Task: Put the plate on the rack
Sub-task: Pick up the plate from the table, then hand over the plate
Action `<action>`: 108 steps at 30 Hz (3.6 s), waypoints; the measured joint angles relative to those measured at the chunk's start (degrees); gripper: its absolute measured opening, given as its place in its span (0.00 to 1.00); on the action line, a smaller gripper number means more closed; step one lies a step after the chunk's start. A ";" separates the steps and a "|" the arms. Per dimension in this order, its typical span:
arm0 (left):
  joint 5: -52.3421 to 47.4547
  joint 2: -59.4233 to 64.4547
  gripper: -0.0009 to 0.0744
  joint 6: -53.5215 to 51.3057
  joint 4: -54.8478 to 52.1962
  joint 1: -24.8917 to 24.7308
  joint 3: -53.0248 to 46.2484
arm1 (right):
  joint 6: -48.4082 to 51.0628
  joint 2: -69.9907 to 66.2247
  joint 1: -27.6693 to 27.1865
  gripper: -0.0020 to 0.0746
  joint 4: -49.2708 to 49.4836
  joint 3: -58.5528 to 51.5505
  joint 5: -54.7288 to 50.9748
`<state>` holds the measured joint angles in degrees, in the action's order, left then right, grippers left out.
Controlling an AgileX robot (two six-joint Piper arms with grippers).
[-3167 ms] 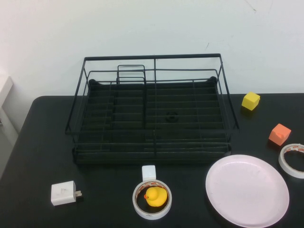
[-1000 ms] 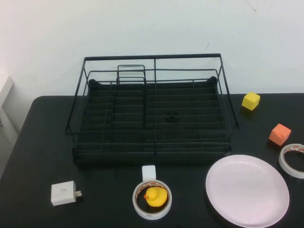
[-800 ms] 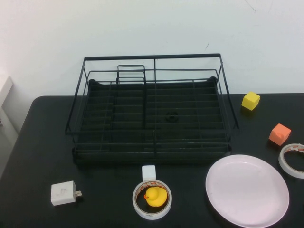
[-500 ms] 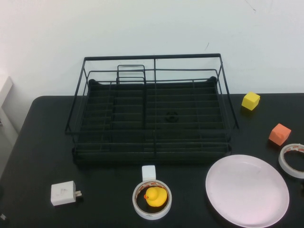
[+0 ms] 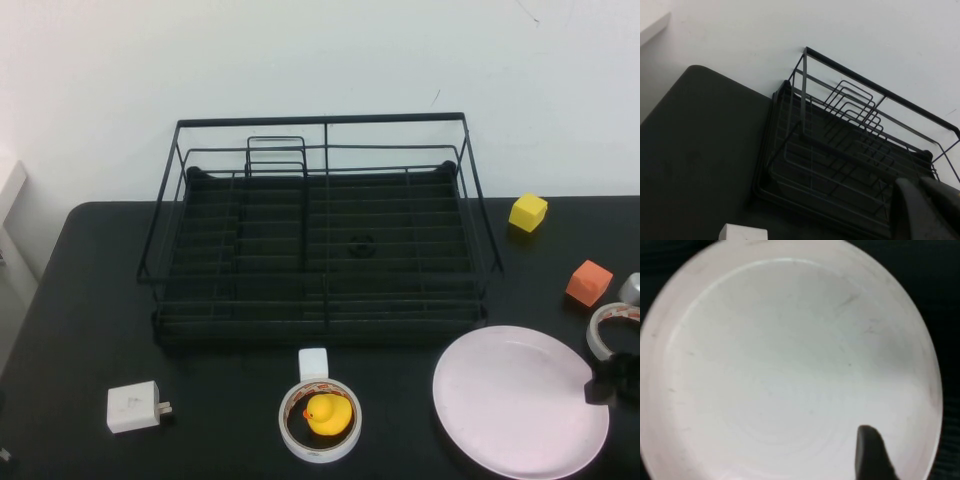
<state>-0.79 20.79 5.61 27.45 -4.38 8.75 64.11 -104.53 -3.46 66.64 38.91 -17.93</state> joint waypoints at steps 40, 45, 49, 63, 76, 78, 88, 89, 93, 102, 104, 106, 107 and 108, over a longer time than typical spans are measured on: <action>-20.57 0.00 0.01 -0.35 32.70 0.00 0.50 | 12.13 1.14 -0.09 0.04 3.19 2.99 -19.54; -29.71 0.00 0.01 -13.56 56.47 0.00 0.50 | 12.65 11.66 -0.09 0.04 3.30 2.99 -29.06; -34.45 0.00 0.01 -20.91 67.01 0.00 1.13 | 13.00 20.39 -0.09 0.04 3.69 2.99 -33.89; -40.77 0.85 0.82 -31.87 69.13 0.00 7.46 | 11.67 39.02 13.92 0.04 3.59 2.84 -32.49; -44.24 4.43 0.85 -45.57 69.13 0.00 7.44 | 9.80 28.59 24.97 0.04 4.01 12.68 -25.54; -44.24 4.54 0.85 -46.82 69.13 0.00 7.44 | 9.12 26.11 25.45 0.04 4.01 14.21 -25.54; -42.37 5.62 0.85 -53.30 69.13 0.00 7.44 | 8.52 21.97 31.68 0.04 4.34 18.52 -22.83; -42.37 6.05 0.84 -53.70 69.13 0.00 7.44 | 8.52 21.92 32.11 0.04 4.27 18.75 -22.73; -41.73 7.13 0.67 -54.26 69.13 0.00 7.44 | 8.64 21.83 32.34 0.04 5.52 19.02 -22.37; -40.49 7.37 0.26 -56.00 68.92 0.00 7.44 | 10.64 21.83 32.34 0.04 6.85 19.10 -23.09; -40.40 7.37 0.25 -56.44 68.92 0.00 7.44 | 11.06 21.83 32.34 0.04 8.25 19.10 -23.09; -40.26 7.37 0.25 -56.56 69.16 0.00 7.44 | 12.47 21.83 32.34 0.04 9.73 19.10 -23.09; -40.16 7.37 0.25 -56.56 69.30 0.00 7.44 | 13.86 21.83 32.34 0.04 10.95 19.10 -23.34; -40.02 7.37 0.25 -56.56 69.32 0.00 7.44 | 15.61 21.69 32.22 0.04 12.38 19.10 -23.88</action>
<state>-40.81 28.16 -50.94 96.77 -4.38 16.19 79.72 -82.83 28.76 79.02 58.01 -41.81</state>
